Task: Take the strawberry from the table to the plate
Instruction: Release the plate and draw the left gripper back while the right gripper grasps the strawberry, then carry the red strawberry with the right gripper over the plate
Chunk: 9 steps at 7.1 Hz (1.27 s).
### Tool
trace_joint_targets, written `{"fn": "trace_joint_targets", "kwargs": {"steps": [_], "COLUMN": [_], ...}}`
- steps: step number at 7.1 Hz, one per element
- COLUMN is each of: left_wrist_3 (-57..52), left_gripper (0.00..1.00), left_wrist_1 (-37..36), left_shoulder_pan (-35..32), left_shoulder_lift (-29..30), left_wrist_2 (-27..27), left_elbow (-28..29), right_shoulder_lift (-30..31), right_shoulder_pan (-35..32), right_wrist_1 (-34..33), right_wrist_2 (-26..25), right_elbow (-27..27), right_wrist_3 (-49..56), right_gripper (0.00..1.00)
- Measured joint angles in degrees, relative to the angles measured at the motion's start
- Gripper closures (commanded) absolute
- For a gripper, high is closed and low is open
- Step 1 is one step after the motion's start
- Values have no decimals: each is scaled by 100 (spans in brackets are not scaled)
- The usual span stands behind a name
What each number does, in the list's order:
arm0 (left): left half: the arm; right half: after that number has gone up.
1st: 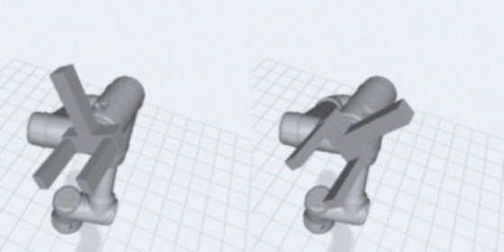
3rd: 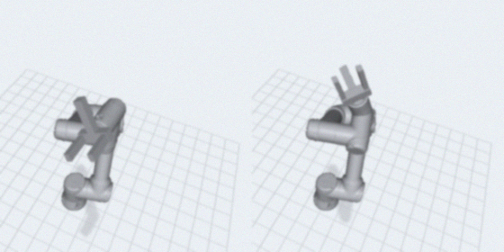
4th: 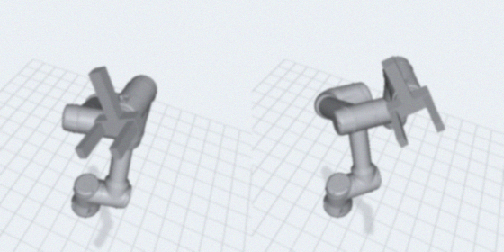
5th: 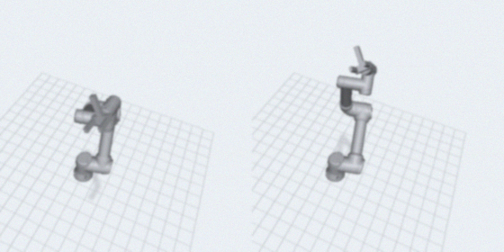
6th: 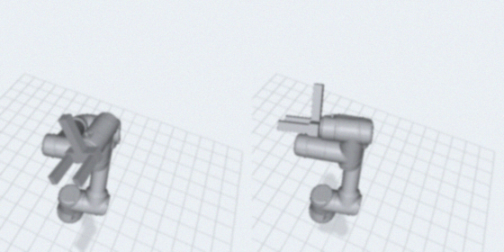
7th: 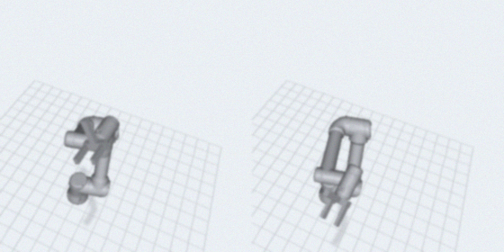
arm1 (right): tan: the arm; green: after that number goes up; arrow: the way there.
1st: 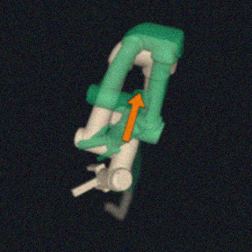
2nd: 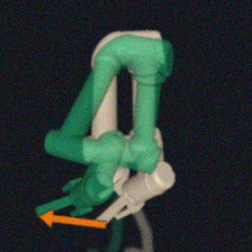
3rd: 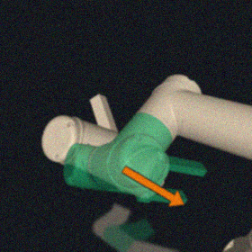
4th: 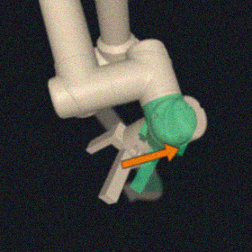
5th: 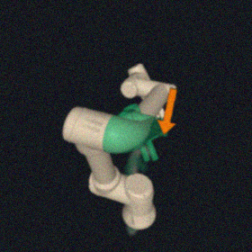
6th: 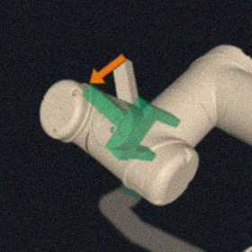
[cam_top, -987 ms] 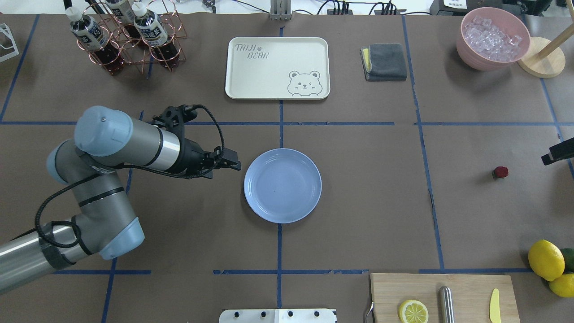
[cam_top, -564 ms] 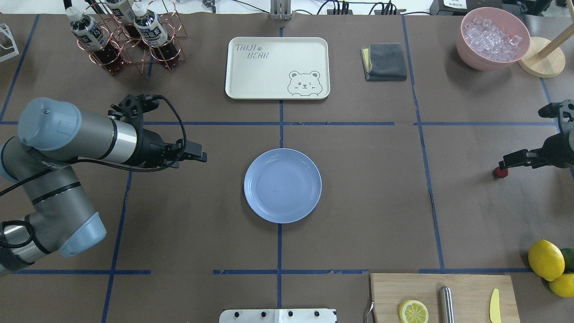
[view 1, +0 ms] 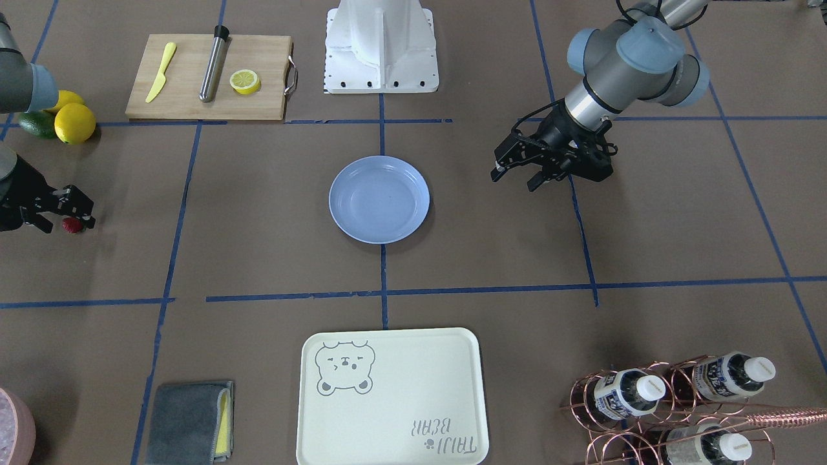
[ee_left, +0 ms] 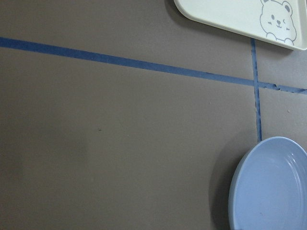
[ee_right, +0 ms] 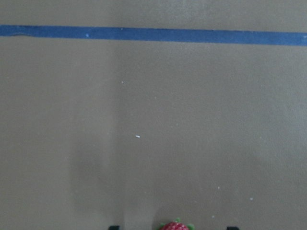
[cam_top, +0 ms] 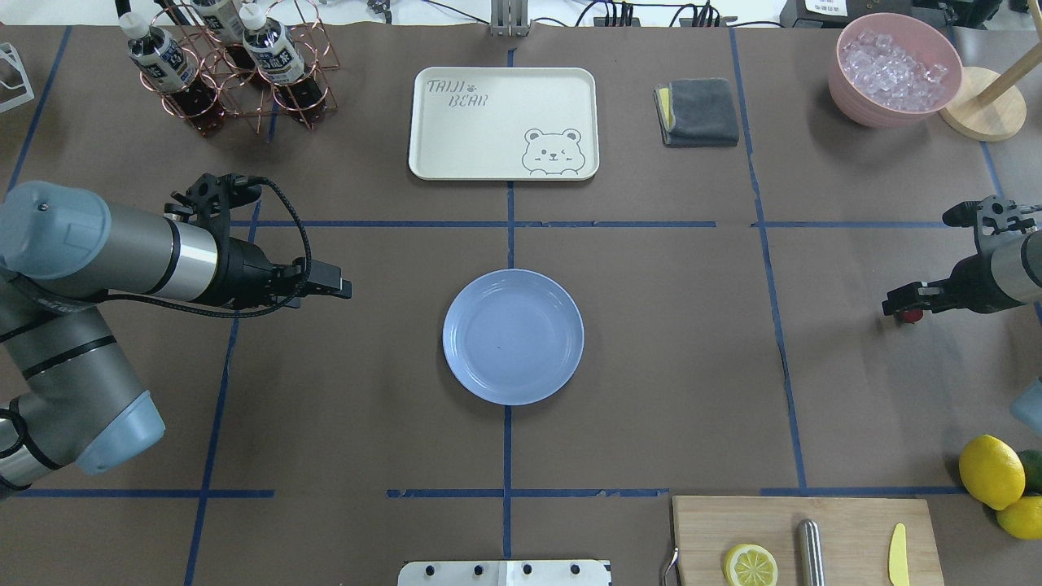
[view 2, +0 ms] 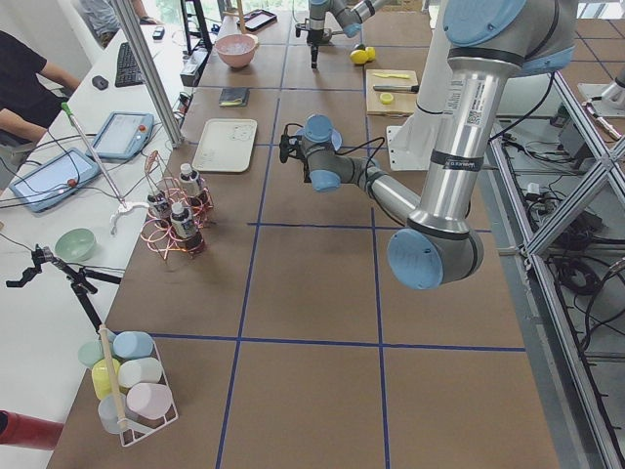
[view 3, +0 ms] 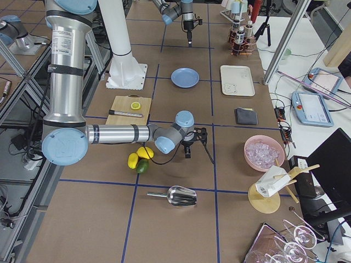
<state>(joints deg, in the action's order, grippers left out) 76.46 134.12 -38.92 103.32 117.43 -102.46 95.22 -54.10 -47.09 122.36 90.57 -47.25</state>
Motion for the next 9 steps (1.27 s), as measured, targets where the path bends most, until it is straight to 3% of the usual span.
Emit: {"fn": "trace_joint_targets", "kwargs": {"steps": [4, 5, 7, 9], "left_wrist_3": [17, 18, 16, 16], "left_gripper": [9, 9, 9, 9], "left_wrist_1": [8, 8, 9, 9], "left_shoulder_pan": [-2, -2, -2, -2], "left_shoulder_lift": [-27, -57, -80, -87], "left_wrist_2": [-7, -9, -10, -10], "left_elbow": [-39, -61, -78, -81], "right_shoulder_lift": [32, 37, 35, 11], "right_shoulder_pan": [-3, -2, 3, 4], "right_wrist_1": [6, 7, 7, 5], "right_wrist_2": [22, 36, 57, 95], "right_elbow": [-9, -3, 2, 41], "right_wrist_3": [-2, -3, -4, -4], "right_gripper": [37, 49, 96, 100]}}
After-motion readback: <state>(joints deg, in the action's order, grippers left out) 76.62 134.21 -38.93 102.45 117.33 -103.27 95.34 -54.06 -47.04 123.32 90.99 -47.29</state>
